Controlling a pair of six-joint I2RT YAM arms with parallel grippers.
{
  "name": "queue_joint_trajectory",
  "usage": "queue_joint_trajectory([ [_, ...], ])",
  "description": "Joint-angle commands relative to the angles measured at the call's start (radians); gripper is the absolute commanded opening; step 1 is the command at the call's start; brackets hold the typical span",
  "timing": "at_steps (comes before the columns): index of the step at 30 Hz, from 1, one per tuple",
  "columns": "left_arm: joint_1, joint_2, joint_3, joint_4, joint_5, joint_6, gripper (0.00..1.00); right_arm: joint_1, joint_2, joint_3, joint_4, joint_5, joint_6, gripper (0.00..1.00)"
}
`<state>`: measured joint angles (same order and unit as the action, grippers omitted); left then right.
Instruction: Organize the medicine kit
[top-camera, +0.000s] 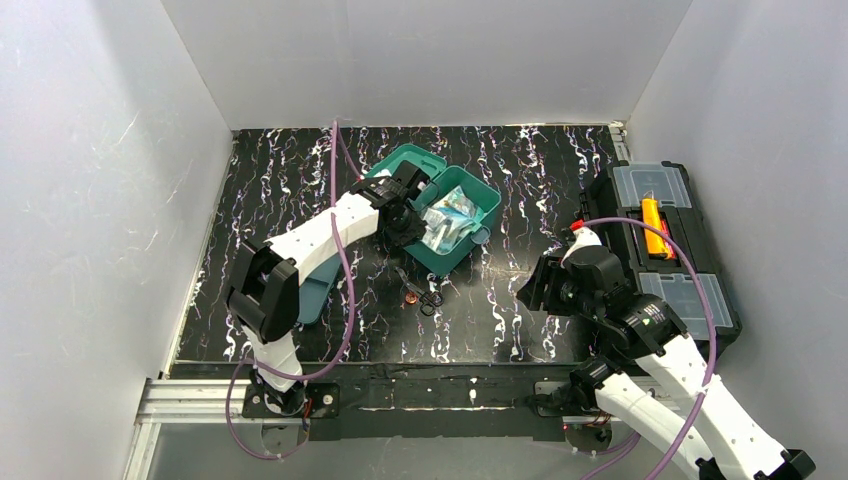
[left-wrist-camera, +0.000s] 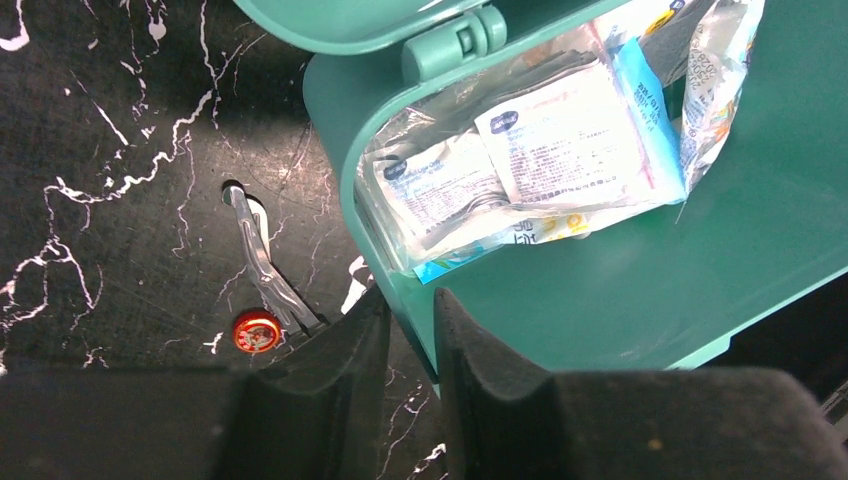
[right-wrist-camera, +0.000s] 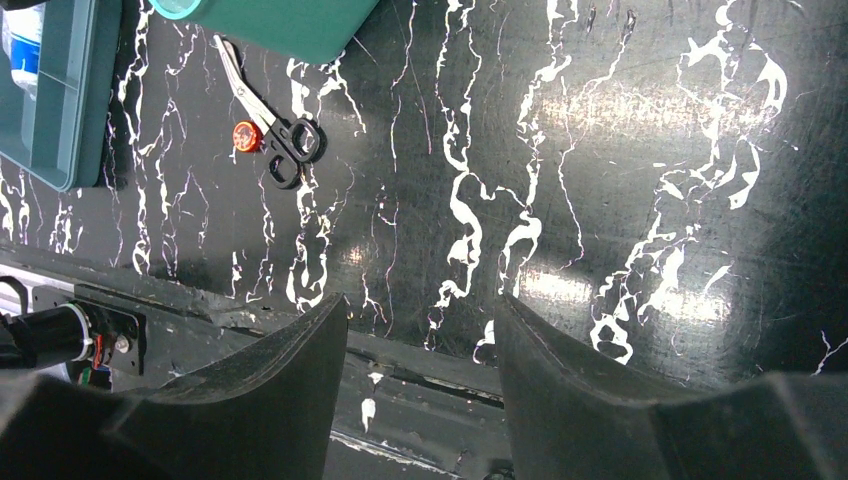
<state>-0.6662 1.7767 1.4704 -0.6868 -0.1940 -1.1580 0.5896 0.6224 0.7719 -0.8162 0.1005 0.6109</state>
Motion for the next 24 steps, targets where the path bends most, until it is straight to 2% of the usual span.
queue_joint_trajectory([
  [1,0.035,-0.051,-0.029,-0.045,0.004,0.076,0.14,0.001,-0.008,-0.003,0.005,-0.014,0.017,0.61],
  [10,0.124,0.013,0.060,-0.054,0.137,0.290,0.00,0.001,0.000,-0.014,0.020,-0.033,0.019,0.59],
  [13,0.152,0.053,0.104,-0.074,0.179,0.375,0.00,0.001,0.007,-0.018,0.026,-0.044,0.021,0.59],
  [24,0.185,0.129,0.237,-0.127,0.194,0.653,0.00,0.002,0.025,-0.045,0.055,-0.064,0.024,0.57],
])
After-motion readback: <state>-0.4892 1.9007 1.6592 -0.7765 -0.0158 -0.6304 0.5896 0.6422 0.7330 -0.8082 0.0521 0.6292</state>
